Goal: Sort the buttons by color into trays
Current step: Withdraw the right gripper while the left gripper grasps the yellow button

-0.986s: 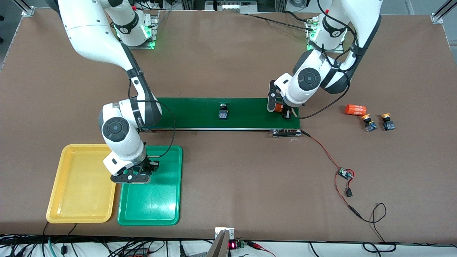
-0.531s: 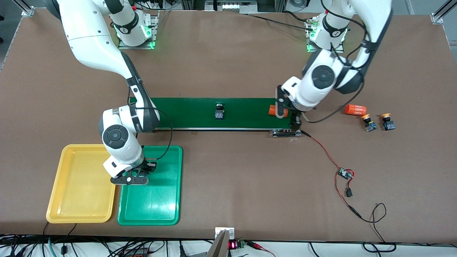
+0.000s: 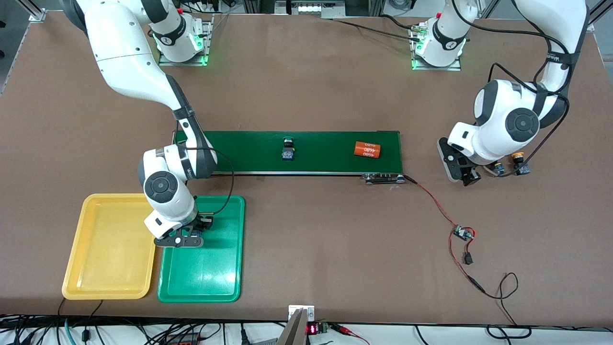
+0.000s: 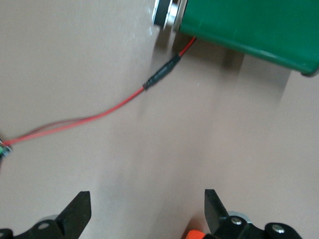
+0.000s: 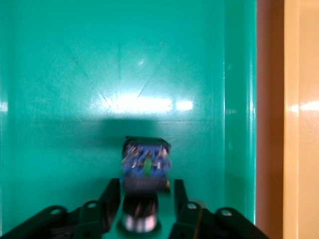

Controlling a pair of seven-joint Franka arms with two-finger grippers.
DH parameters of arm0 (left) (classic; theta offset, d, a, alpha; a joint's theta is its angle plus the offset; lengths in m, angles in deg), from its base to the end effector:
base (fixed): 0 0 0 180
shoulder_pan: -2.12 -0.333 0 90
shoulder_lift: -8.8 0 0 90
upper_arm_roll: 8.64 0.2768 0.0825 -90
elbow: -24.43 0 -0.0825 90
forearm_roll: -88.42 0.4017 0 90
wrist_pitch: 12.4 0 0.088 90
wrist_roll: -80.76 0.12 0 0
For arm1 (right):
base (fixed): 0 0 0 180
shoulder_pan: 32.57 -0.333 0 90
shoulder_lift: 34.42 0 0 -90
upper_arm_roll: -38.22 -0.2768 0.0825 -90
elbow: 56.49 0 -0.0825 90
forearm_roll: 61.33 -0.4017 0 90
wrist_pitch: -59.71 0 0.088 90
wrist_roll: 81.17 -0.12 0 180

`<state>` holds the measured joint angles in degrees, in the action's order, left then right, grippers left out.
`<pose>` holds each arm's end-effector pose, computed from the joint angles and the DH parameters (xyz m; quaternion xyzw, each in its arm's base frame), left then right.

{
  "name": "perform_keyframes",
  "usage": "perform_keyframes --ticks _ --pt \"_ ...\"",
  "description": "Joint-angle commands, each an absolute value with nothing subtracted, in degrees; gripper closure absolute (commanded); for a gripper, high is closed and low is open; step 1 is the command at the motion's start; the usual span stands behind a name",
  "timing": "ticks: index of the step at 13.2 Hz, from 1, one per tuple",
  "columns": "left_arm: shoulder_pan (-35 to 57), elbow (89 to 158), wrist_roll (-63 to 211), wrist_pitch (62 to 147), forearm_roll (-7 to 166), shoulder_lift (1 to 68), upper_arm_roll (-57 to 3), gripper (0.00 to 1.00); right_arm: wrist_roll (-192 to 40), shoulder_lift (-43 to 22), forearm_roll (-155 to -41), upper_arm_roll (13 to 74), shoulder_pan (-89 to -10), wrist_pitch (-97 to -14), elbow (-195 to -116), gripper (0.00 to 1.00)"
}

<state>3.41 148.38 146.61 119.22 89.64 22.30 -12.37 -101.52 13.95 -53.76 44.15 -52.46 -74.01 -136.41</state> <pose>0.5505 -0.0485 0.2147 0.8097 -0.5847 -0.0436 0.0256 0.7042 0.1839 0.1628 0.9950 0.0068 0.0721 0.0694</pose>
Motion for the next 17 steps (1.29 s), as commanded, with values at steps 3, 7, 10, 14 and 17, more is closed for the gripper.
perform_keyframes --ticks 3,7,10,14,17 --pt "-5.16 148.01 143.80 120.05 88.95 24.43 -10.50 0.00 -100.86 14.18 -53.24 43.49 -52.00 -73.44 -135.06 0.00" --pt "-5.44 147.04 124.06 120.67 89.12 26.19 -3.99 0.00 -100.86 9.81 -53.24 42.36 -53.04 -65.05 -134.97 0.00" --pt "-5.44 147.04 104.29 120.58 89.21 27.07 -3.45 0.00 -101.39 3.83 -53.33 42.26 -54.98 -56.07 -134.97 0.00" --pt "-5.35 146.08 89.56 120.67 89.04 29.09 -3.45 0.00 -101.48 -1.10 -53.24 42.61 -54.20 -45.35 -134.88 0.00" --pt "-5.53 144.84 89.20 120.75 88.77 31.29 -2.49 0.00 -98.93 -1.46 -52.98 44.10 -53.75 -39.43 -134.27 0.00"
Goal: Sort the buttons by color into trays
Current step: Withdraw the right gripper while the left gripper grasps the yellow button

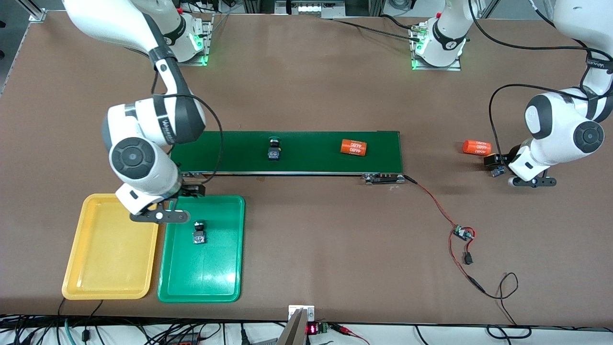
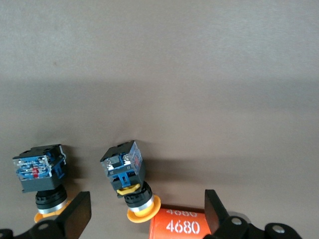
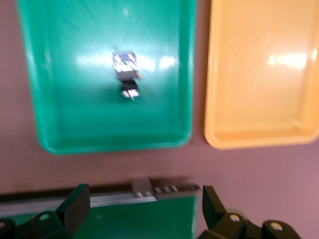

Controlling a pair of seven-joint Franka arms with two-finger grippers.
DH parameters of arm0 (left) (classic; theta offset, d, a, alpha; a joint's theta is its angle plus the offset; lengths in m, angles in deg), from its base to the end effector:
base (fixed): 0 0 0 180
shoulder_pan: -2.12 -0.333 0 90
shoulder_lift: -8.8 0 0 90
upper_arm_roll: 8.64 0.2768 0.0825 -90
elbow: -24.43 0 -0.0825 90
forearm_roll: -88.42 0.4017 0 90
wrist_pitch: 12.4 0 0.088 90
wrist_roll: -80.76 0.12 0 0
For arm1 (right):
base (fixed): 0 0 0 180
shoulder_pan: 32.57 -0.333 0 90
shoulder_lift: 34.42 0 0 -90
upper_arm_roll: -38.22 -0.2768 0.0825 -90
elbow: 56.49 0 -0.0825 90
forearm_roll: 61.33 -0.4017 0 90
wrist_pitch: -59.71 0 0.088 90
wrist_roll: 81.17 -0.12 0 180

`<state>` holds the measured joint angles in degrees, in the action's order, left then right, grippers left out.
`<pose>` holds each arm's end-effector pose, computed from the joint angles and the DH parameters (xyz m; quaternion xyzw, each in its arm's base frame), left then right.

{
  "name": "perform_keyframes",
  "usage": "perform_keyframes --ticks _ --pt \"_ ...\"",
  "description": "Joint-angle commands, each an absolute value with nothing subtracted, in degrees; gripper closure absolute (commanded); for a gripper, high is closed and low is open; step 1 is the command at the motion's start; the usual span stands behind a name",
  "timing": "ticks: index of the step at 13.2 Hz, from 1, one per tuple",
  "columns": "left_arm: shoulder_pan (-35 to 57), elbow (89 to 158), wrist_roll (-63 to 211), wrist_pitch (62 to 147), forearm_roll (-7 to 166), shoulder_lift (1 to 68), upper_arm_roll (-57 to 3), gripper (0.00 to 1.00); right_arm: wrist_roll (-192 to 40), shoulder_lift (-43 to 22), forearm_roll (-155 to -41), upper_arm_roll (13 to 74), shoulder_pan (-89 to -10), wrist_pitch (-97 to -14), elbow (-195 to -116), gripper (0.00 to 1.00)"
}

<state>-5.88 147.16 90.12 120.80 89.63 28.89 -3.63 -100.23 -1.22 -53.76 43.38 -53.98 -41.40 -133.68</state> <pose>0.5333 0.1261 0.1622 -0.9960 -0.0225 0.0860 0.0057 0.6671 0.1909 0.3270 0.9929 -0.0012 -0.0489 0.1086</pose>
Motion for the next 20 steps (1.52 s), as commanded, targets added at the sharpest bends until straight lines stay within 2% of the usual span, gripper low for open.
perform_keyframes --ticks 1,3,8,9,11,14,16,19,20 --pt "-5.70 144.75 89.20 120.84 88.68 32.08 -2.22 0.00 -98.75 -1.37 -52.98 45.59 -53.84 -39.51 -133.83 0.00" --pt "-6.58 144.05 89.46 121.28 88.77 33.57 -2.22 0.00 -96.57 -1.29 -53.24 49.54 -53.76 -41.09 -133.65 0.00" --pt "-8.16 144.14 89.90 121.28 89.21 35.25 -2.22 0.00 -92.51 -1.64 -53.15 49.64 -51.92 -41.19 -133.65 0.00" --pt "-8.25 144.14 89.90 121.28 89.21 35.60 -2.22 0.03 -91.38 -1.81 -53.50 49.12 -49.91 -41.27 -133.65 0.00" --pt "-8.25 144.14 89.90 121.28 89.21 35.95 -2.22 0.17 -88.13 -4.09 -58.75 49.12 -47.70 -41.54 -134.18 0.00" --pt "-8.25 144.40 89.20 121.28 89.21 36.04 -2.22 0.50 -81.29 -6.11 -60.89 48.86 -44.01 -41.19 -134.44 0.00" --pt "-8.25 144.31 89.55 121.19 89.12 35.95 -2.22 0.70 -80.29 -10.49 -62.99 48.85 -43.47 -41.09 -138.63 0.00" --pt "-8.17 144.05 91.30 121.11 89.30 35.25 -2.22 0.83 -80.12 -17.43 -63.96 47.37 -42.95 -43.98 -148.99 0.00" --pt "-7.99 143.88 92.53 121.02 89.30 35.08 -2.31 0.86 -80.21 -21.11 -63.97 46.14 -41.99 -47.22 -155.13 0.00"
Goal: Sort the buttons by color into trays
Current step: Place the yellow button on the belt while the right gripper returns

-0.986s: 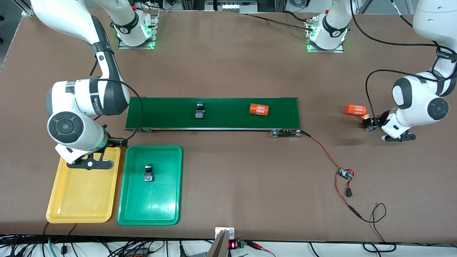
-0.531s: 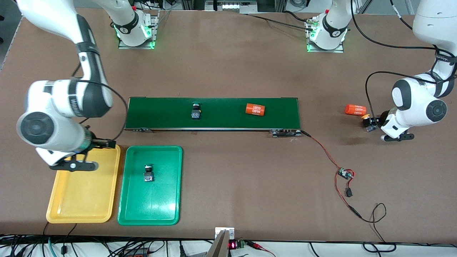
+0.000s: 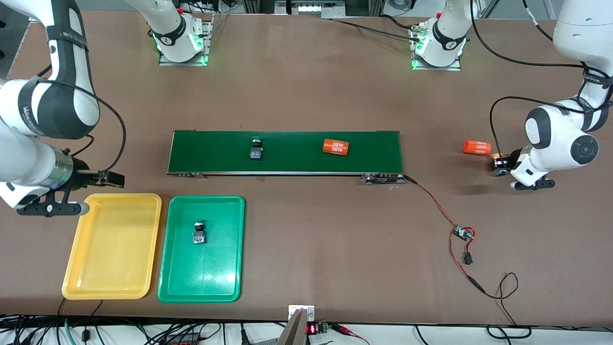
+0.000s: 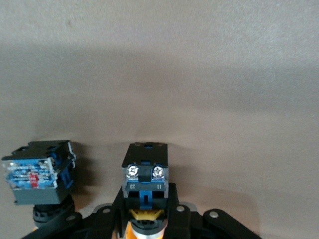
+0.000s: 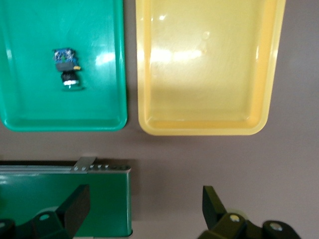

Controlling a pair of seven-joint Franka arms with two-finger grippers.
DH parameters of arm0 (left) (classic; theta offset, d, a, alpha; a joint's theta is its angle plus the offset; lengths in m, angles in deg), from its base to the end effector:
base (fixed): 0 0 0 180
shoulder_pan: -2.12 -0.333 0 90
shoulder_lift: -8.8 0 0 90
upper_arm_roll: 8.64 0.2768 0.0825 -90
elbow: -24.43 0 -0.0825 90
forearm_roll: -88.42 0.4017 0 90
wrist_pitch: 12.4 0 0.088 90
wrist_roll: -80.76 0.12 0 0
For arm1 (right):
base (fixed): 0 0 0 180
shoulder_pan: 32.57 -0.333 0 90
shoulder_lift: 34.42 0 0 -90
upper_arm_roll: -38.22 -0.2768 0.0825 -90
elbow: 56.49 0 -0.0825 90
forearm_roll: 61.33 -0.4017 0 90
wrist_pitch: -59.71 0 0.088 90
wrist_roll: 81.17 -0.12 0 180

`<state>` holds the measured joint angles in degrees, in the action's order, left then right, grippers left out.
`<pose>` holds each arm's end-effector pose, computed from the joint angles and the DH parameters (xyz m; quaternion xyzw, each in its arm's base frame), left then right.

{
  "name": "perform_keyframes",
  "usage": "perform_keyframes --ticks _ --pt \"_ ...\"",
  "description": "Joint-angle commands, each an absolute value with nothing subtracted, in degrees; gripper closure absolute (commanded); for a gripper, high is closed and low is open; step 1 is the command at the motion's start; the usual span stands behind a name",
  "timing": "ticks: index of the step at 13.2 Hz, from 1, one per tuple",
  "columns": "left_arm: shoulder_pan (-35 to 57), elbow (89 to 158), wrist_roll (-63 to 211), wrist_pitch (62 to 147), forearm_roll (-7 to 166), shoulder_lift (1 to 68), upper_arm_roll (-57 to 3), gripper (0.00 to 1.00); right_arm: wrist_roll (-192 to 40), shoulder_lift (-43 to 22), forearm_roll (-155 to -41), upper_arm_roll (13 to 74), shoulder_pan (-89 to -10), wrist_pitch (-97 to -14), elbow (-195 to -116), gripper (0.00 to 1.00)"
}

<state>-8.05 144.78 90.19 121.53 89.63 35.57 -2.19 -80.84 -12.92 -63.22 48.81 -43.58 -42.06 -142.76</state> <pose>0.5205 0.1606 0.1152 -0.9917 -0.0511 0.1180 0.0061 0.6603 0.0204 0.3913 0.9986 0.0070 -0.0491 0.0180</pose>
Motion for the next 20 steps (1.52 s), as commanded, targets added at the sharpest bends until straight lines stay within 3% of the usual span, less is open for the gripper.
perform_keyframes --ticks 1,3,10,17,20 --pt "-7.82 143.79 92.89 120.93 89.30 34.38 -2.31 0.88 -80.21 -24.37 -63.88 43.87 -38.93 -49.95 -160.58 0.00" --pt "-7.38 143.79 92.98 120.84 89.39 32.71 -2.48 0.90 -79.94 -27.82 -63.62 39.29 -33.29 -50.16 -165.55 0.00" --pt "5.17 143.87 94.56 118.48 89.39 25.59 -3.19 0.97 -80.48 -25.55 -63.35 38.31 -33.36 -53.74 -164.94 0.00" --pt "8.09 144.14 82.99 110.74 84.06 24.26 -15.13 0.99 -80.03 -23.97 -63.09 37.60 -34.94 -53.93 -165.47 0.00" --pt "12.92 144.31 74.11 110.56 82.09 24.26 -15.49 0.99 -82.39 -22.99 -63.17 36.56 -35.82 -54.90 -165.73 0.00"
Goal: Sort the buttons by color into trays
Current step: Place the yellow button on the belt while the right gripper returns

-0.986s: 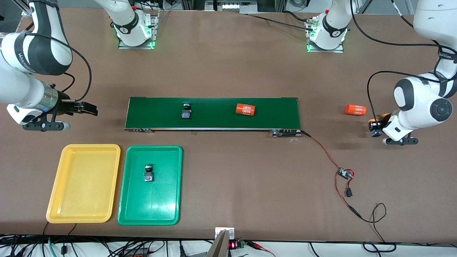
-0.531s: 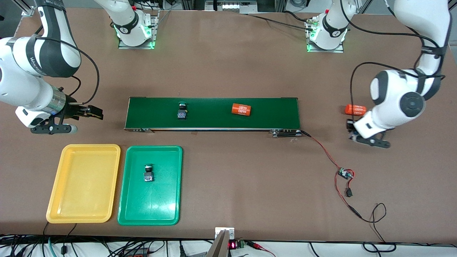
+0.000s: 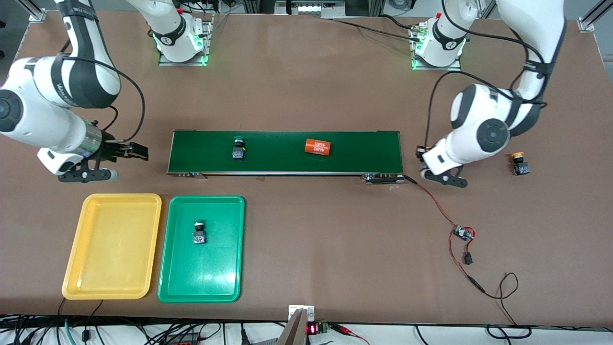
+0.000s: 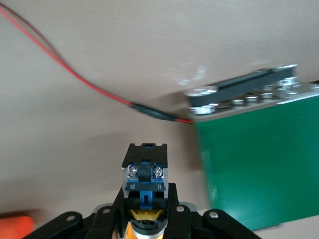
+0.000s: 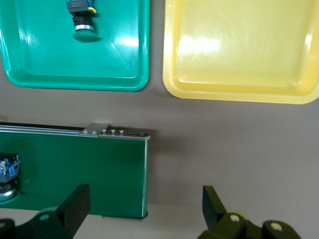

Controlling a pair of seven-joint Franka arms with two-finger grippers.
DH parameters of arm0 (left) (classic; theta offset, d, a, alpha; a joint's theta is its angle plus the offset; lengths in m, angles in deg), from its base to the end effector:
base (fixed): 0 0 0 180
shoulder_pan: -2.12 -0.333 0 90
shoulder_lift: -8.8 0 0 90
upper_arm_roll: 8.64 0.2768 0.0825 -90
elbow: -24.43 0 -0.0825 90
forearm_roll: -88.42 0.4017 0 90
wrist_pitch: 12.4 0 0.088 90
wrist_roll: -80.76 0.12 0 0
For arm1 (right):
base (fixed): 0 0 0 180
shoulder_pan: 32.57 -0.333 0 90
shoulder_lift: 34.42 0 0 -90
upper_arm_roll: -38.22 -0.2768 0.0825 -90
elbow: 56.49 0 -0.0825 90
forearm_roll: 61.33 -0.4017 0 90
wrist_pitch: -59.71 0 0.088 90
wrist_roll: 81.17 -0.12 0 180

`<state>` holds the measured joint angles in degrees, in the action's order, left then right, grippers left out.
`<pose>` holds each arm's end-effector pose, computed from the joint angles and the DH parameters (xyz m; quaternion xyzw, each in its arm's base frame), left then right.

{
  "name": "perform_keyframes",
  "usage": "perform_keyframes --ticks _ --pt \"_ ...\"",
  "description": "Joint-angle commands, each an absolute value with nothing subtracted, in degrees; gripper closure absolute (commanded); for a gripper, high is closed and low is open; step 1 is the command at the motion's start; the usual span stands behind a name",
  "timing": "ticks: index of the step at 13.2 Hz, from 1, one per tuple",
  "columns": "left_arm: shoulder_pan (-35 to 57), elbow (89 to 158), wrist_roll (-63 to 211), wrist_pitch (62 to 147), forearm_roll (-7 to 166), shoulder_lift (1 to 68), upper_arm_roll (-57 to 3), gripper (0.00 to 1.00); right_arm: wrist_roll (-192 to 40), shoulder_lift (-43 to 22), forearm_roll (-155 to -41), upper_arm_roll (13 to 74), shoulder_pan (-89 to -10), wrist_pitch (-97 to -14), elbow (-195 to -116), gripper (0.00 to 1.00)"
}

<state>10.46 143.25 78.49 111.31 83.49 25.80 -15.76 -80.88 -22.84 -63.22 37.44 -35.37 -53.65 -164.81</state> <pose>0.5384 -0.1550 0.2088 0.9895 -0.0860 -0.1113 0.0346 0.5982 0.0398 0.3297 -0.9979 -0.0263 0.0575 0.0145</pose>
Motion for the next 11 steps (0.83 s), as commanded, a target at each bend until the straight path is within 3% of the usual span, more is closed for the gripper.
perform_keyframes --ticks 1,8,11 --pt "14.41 144.31 72.08 110.56 82.09 24.35 -15.58 0.99 -83.10 -23.17 -63.26 36.38 -35.91 -55.24 -166.78 0.00" --pt "20.74 145.02 67.67 112.13 76.82 25.05 -15.93 0.99 -99.69 -26.86 -62.91 25.32 -35.74 -67.53 -179.43 0.00" --pt "21.10 145.02 67.58 114.51 76.82 26.11 -15.93 0.99 -107.52 -26.51 -60.82 22.14 -36.26 -70.79 -181.37 0.00"
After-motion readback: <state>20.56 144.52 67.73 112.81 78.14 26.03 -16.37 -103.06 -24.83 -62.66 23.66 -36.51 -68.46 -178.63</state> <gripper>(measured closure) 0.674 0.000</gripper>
